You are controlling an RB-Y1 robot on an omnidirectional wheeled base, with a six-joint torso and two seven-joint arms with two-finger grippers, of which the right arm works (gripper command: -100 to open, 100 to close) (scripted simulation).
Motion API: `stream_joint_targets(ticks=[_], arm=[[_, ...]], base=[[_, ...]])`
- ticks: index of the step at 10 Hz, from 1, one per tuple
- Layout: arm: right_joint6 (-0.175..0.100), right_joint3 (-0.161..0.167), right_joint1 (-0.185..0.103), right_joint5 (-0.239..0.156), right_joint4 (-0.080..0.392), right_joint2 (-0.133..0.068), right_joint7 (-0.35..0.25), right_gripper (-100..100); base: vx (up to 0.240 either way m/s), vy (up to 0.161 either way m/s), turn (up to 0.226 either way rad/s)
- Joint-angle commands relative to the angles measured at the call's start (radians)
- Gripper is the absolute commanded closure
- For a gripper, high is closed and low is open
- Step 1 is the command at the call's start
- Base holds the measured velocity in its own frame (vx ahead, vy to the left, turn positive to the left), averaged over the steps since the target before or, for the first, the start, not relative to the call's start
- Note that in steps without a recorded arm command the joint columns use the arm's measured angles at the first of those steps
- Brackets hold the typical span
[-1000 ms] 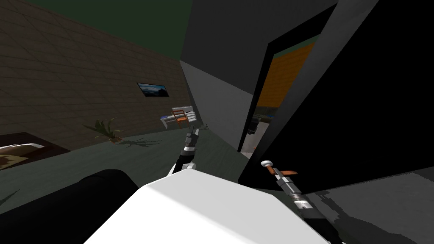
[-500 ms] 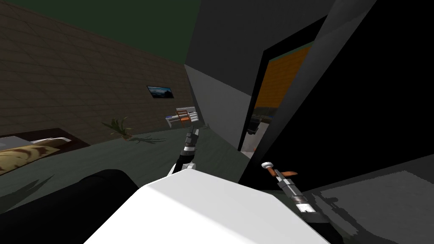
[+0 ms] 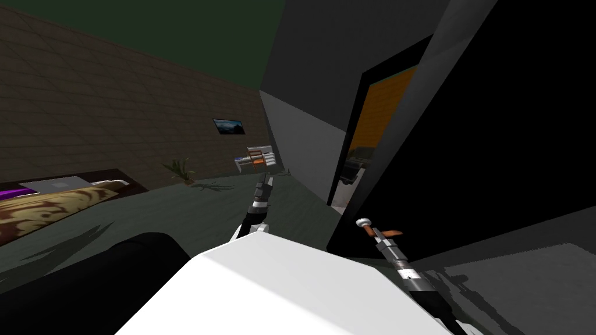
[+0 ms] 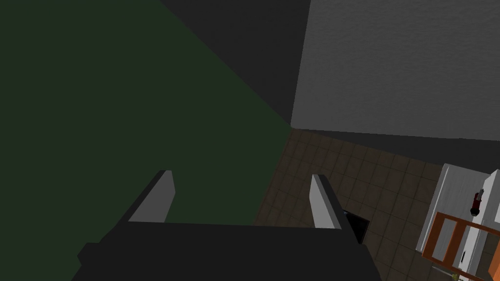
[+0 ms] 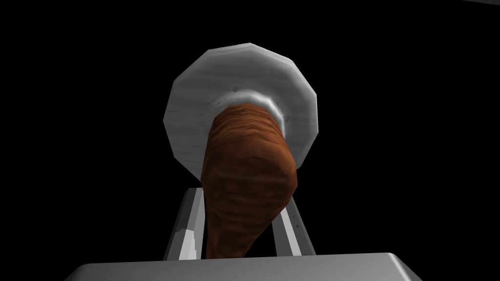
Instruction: Pull the door open
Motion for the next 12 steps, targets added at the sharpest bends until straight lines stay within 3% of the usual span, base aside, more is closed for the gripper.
stream_joint_targets(ticks=[1,3,4,8,10,11,12], arm=[[0.027,-0.002,0.022,-0.001,-0.044,-0.002,0.003,100],[0.061,-0.01,-0.002,0.002,-0.047,0.015,0.016,100],[0.061,-0.01,-0.002,0.002,-0.047,0.015,0.016,100],[0.13,-0.026,-0.052,0.008,-0.053,0.049,0.042,100],[0.13,-0.026,-0.052,0.008,-0.053,0.049,0.042,100],[0.162,-0.033,-0.075,0.011,-0.055,0.065,0.054,100],[0.162,-0.033,-0.075,0.011,-0.055,0.065,0.054,100]], base=[[-0.032,-0.018,-0.007],[-0.106,-0.053,0.091],[-0.122,-0.059,0.092],[-0.16,-0.086,0.131],[-0.085,-0.044,0.019],[-0.128,-0.058,0.104],[-0.13,-0.076,0.129]])
